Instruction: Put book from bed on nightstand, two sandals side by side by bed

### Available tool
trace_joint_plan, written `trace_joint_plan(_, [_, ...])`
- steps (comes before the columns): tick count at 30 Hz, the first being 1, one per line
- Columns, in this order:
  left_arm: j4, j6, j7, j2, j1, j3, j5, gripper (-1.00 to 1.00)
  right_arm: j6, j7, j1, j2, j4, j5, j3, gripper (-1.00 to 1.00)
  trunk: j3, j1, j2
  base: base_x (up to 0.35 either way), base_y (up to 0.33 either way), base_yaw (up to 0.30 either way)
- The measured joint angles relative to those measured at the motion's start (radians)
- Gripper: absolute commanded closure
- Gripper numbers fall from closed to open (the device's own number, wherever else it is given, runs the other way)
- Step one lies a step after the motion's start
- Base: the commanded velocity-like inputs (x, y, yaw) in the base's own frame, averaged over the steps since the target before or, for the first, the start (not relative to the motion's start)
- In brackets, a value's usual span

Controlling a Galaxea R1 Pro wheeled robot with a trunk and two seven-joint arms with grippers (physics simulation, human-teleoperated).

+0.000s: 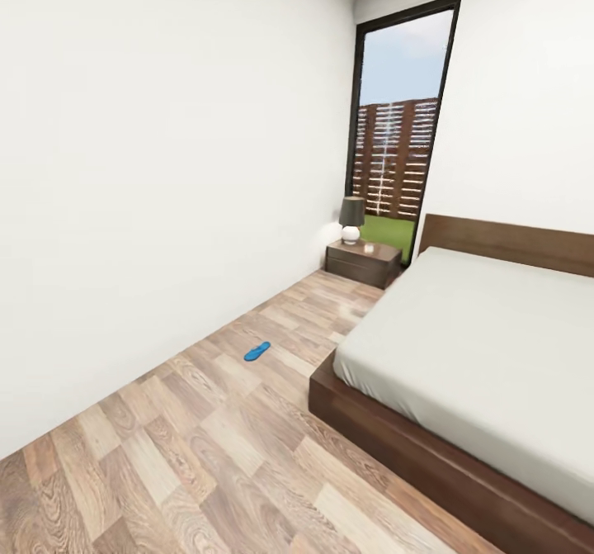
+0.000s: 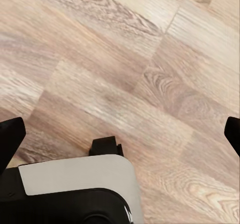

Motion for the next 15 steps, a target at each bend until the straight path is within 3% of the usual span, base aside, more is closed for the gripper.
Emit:
trace_joint_plan(8, [0.0,0.0,0.0,0.0,0.0,0.0,0.0,-1.0,0.0,0.0,0.0,0.0,0.0,0.0,0.0,-1.0,0.0,0.0,0.0,0.0,0.0,0.286])
trace_joint_plan(15, [0.0,0.0,0.0,0.0,0.0,0.0,0.0,-1.0,0.0,0.0,0.0,0.001,0.0,0.0,0.0,-1.0,0.0,0.0,0.0,0.0,0.0,0.168])
